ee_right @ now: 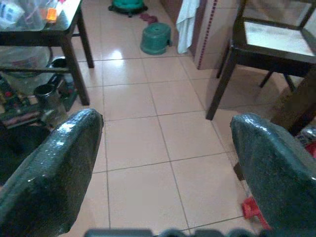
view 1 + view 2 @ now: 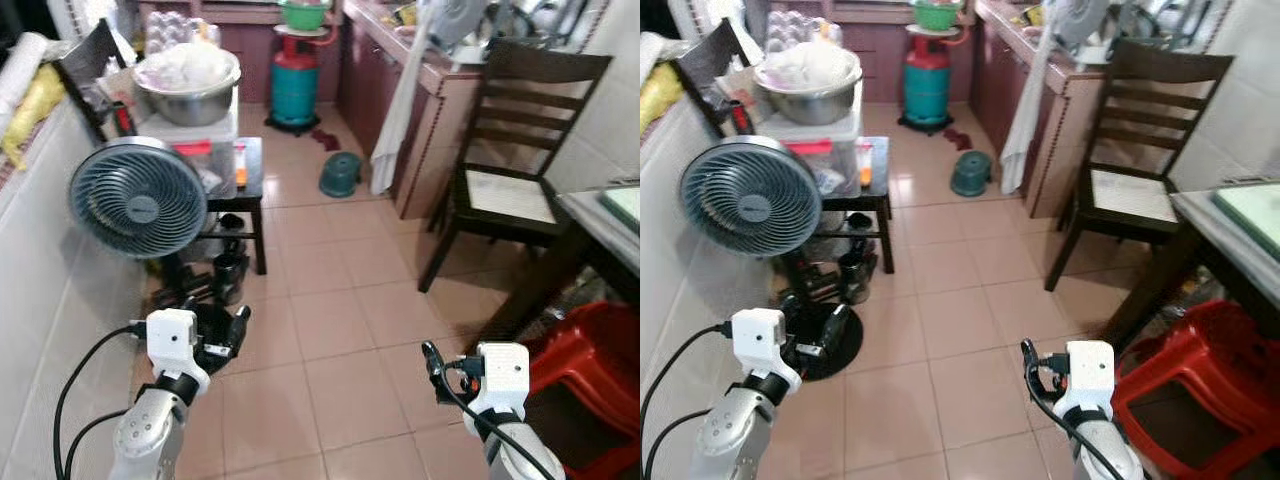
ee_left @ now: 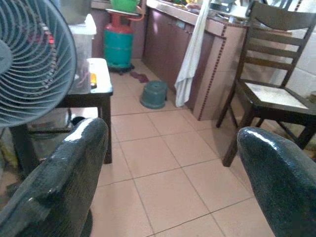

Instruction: Setting the table

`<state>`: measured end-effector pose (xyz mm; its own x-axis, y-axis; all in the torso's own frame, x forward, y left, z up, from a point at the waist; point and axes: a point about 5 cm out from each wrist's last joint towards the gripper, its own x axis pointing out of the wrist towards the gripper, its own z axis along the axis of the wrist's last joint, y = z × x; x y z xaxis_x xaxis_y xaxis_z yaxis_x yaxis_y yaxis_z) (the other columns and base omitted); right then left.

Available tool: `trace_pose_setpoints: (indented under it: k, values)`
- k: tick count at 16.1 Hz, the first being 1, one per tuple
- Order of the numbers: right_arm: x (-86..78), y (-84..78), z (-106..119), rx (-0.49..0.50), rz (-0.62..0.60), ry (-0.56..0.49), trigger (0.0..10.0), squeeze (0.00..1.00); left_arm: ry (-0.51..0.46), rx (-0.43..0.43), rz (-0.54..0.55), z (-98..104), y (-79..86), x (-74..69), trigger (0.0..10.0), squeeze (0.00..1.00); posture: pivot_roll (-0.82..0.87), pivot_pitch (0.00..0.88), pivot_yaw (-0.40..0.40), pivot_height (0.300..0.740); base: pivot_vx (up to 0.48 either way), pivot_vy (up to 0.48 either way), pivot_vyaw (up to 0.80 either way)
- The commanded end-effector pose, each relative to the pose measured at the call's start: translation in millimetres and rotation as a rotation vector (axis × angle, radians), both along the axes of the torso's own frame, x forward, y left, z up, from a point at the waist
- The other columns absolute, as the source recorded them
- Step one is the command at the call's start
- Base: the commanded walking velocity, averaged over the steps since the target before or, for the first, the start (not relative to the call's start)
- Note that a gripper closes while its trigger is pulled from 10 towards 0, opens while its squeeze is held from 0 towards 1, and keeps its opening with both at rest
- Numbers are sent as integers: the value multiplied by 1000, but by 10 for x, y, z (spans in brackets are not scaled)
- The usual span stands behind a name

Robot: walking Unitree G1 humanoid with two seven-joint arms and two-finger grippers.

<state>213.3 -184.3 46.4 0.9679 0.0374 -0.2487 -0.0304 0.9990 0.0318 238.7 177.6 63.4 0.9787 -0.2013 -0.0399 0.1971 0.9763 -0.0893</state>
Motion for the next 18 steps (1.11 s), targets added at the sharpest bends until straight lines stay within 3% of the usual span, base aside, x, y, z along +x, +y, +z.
trace_pose_setpoints:
  k: [1,18]
  values:
    - [8,-24,68,-16,-6,-17,10000,0,1,-10,-14,18,-33,-3,10000,0,26,0,-58,740,0,0,-763]
    - [18,13,70,-8,-19,-20,10000,0,26,4,-83,-8,-49,16,10000,0,16,0,-27,740,146,0,-763]
